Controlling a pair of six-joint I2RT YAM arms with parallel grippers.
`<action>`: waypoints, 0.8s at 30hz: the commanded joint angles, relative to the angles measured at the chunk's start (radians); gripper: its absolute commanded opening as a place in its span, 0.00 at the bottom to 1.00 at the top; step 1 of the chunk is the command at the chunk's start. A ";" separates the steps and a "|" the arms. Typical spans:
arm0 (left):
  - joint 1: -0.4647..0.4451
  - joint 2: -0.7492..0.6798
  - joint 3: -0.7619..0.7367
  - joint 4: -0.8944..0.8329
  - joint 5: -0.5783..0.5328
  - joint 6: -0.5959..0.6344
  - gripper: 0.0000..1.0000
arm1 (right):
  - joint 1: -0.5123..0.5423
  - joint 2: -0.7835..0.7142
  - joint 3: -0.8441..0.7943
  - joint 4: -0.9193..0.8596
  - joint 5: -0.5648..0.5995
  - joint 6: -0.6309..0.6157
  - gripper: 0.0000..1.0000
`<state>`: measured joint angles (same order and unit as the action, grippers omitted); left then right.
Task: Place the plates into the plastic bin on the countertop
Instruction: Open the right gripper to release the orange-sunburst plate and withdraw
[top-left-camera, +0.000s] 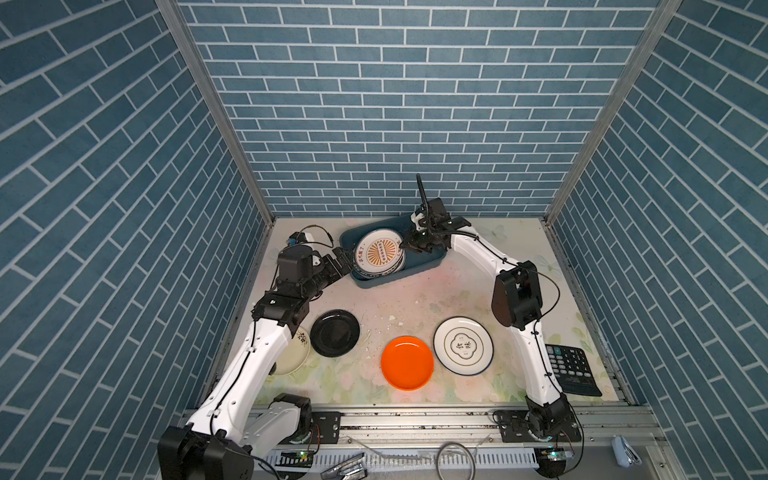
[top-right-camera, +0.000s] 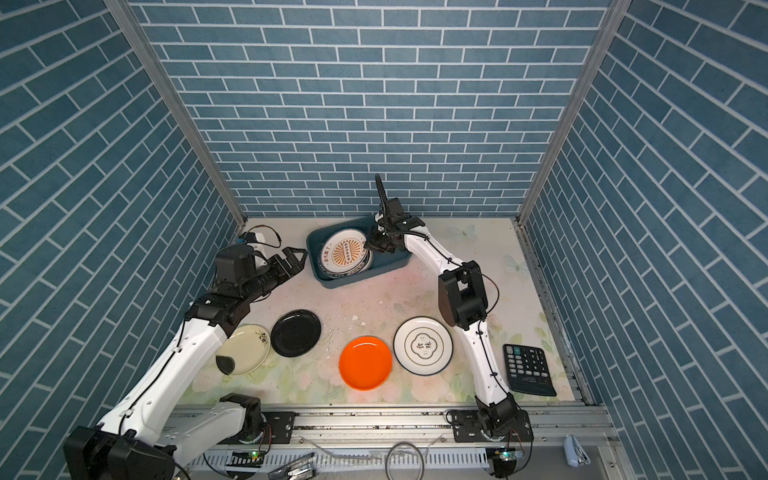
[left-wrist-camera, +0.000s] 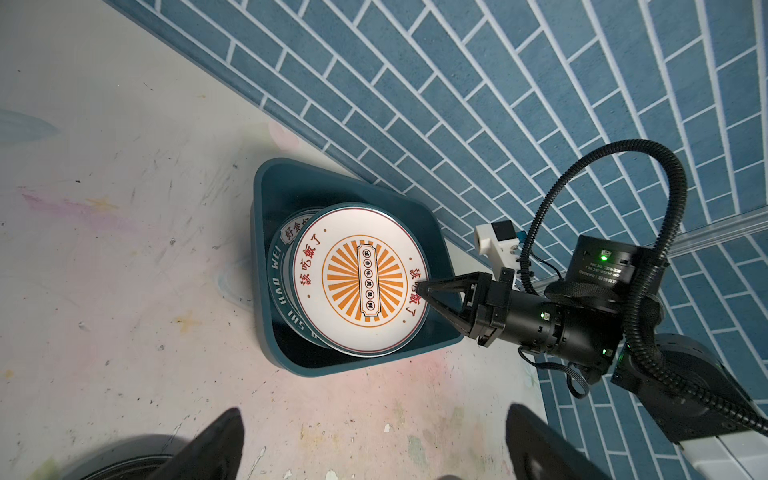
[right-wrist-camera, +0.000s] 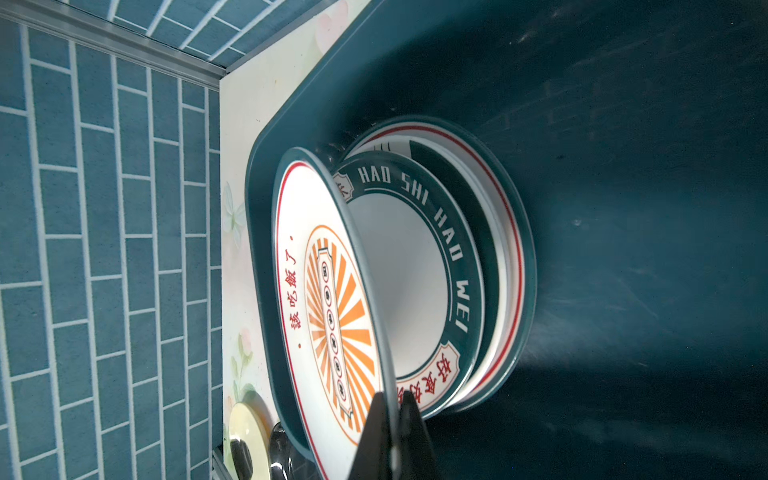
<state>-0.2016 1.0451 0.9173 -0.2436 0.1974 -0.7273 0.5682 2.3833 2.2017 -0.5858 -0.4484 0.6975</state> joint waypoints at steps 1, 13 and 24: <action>-0.002 -0.016 -0.013 -0.019 -0.018 0.014 0.99 | 0.009 0.029 0.062 -0.033 -0.010 -0.033 0.00; -0.002 -0.009 -0.024 -0.016 -0.025 0.012 1.00 | 0.015 0.117 0.177 -0.082 -0.074 -0.062 0.09; -0.002 0.000 -0.034 -0.001 -0.008 0.008 1.00 | 0.012 0.119 0.250 -0.254 0.008 -0.172 0.52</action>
<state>-0.2016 1.0435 0.8967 -0.2527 0.1818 -0.7261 0.5770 2.5191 2.4317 -0.7609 -0.4740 0.5896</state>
